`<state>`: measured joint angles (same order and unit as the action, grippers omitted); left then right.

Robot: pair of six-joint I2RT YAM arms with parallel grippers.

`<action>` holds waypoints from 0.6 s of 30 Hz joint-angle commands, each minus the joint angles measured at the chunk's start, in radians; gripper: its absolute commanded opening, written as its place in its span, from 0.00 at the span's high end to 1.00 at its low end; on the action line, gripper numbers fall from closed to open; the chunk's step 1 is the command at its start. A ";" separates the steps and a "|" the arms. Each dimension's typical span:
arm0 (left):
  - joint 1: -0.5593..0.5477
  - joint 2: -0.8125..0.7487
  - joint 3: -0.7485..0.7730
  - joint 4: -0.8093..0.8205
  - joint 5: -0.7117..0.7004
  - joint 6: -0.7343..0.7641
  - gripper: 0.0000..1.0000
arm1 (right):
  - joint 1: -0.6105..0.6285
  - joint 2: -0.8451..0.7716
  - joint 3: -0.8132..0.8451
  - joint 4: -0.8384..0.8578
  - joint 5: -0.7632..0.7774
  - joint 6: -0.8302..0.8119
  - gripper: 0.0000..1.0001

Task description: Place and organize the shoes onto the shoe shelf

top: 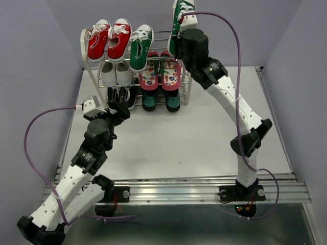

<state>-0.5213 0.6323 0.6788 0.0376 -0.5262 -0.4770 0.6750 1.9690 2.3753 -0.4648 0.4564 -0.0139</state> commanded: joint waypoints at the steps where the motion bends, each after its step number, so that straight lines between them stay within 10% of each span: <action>1: 0.001 -0.005 0.024 0.019 -0.018 -0.002 0.01 | 0.005 -0.062 0.065 0.111 0.159 -0.050 0.99; 15: 0.001 0.000 0.024 0.025 -0.011 0.002 0.01 | 0.005 -0.044 0.085 0.018 0.111 -0.106 0.94; 18: 0.001 -0.002 0.037 0.024 -0.008 -0.009 0.01 | 0.005 -0.041 0.093 0.020 0.142 -0.110 0.75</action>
<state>-0.5213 0.6327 0.6788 0.0368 -0.5255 -0.4770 0.6758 1.9690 2.3943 -0.5087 0.5426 -0.0853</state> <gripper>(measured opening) 0.986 0.155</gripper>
